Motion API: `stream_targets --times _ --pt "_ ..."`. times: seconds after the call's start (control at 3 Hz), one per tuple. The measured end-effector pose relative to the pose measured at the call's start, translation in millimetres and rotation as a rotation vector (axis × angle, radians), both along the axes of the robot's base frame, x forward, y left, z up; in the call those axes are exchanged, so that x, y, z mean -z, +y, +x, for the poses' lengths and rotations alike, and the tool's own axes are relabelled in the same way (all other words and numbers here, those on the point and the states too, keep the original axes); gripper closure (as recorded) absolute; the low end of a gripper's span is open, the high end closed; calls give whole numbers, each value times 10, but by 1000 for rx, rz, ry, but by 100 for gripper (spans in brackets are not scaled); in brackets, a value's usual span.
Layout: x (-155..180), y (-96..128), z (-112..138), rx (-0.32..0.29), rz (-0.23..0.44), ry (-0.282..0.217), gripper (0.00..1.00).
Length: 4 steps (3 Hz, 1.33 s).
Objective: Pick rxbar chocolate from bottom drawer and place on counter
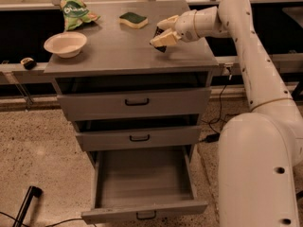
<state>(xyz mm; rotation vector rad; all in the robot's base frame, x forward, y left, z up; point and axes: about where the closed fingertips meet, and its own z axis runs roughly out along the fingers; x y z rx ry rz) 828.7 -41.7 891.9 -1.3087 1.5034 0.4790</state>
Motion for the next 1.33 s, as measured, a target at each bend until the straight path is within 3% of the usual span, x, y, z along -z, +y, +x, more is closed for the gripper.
stream_targets --times 0.33,0.67,1.0,1.33 --pt "0 0 0 0 0 0 0" --pt "-15 -26 -36 -8 -40 -18 0" --pt "-151 -634 -159 125 -137 -1 0" --pt "-71 -555 -206 113 -146 20 0"
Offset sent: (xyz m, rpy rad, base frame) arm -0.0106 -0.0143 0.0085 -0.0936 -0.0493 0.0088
